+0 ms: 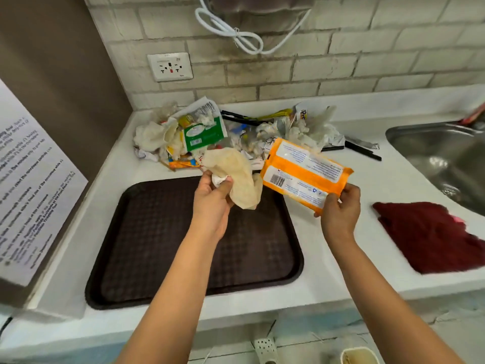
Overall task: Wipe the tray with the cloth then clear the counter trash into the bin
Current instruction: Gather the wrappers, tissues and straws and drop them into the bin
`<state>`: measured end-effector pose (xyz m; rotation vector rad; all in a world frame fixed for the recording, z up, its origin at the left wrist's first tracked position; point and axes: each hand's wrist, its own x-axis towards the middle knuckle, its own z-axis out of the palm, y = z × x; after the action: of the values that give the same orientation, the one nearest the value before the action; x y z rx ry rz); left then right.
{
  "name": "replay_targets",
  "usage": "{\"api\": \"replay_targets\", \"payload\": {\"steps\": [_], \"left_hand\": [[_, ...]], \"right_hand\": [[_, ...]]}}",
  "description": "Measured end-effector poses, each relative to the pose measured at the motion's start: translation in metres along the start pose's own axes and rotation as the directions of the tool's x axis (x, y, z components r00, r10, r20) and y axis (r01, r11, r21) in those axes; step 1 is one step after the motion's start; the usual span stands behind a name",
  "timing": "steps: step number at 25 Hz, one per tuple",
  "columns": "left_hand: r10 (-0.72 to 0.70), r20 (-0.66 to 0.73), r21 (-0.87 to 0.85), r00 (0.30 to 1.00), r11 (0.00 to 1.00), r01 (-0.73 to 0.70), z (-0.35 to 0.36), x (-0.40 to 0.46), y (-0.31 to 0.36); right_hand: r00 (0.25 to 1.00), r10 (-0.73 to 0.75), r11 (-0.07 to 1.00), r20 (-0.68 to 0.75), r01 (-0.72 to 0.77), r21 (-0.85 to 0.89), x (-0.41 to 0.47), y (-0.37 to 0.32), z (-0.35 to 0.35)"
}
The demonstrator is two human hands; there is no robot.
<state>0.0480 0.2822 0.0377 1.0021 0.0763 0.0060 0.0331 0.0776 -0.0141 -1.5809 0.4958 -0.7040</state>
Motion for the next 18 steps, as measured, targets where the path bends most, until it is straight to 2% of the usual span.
{"api": "replay_targets", "payload": {"steps": [3, 9, 12, 18], "left_hand": [[-0.027, 0.061, 0.029, 0.998, 0.999, 0.025, 0.008, -0.033, -0.015], [-0.060, 0.154, 0.090, 0.986, 0.995, 0.046, 0.033, -0.097, -0.046], [-0.127, 0.177, 0.145, 0.976, 0.984, 0.102, 0.051, -0.130, -0.065], [-0.305, 0.151, 0.193, 0.940, 0.942, 0.274, 0.091, -0.205, -0.135]], "right_hand": [[0.997, -0.015, 1.000, -0.080, 0.016, 0.007, -0.020, 0.006, -0.046], [0.991, -0.074, 0.997, -0.110, 0.073, -0.010, -0.033, 0.016, -0.129], [0.984, -0.079, 0.996, -0.158, 0.084, 0.028, -0.026, 0.021, -0.174], [0.977, -0.064, 0.998, -0.205, 0.058, -0.036, -0.035, 0.056, -0.282]]}}
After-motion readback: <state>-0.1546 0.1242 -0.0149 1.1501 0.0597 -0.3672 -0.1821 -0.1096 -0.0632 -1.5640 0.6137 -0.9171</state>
